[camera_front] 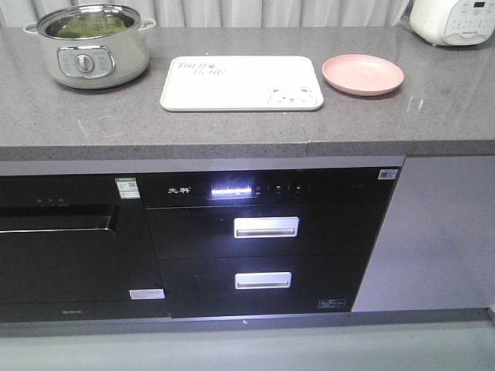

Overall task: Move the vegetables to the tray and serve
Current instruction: 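Drive closer and align the base in front of the tray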

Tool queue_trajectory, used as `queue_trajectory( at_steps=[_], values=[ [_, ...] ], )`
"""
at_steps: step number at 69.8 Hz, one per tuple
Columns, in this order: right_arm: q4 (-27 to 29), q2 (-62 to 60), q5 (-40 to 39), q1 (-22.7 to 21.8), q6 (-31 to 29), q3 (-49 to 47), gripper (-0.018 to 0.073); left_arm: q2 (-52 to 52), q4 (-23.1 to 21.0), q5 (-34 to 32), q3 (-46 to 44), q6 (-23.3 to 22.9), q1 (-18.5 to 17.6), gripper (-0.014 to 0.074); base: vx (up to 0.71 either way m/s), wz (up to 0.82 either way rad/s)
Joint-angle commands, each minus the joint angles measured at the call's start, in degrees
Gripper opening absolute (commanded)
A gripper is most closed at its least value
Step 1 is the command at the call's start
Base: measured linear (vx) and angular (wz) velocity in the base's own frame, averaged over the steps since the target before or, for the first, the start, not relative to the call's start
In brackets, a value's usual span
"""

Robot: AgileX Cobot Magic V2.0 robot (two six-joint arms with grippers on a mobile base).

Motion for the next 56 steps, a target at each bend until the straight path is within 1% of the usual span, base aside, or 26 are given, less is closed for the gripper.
queue_trajectory(
  at_steps=[1, 56],
  values=[
    [-0.58, -0.37, -4.29, -0.17, -0.15, 0.8, -0.0003, -0.82, -0.01, -3.98, 1.28, -0.18, 0.03, -0.0006, 0.09, 0.03],
    [-0.58, -0.37, -4.29, -0.17, -0.15, 0.8, -0.0003, -0.82, -0.01, -3.98, 1.28, -0.18, 0.03, -0.0006, 0.08, 0.0]
  ],
)
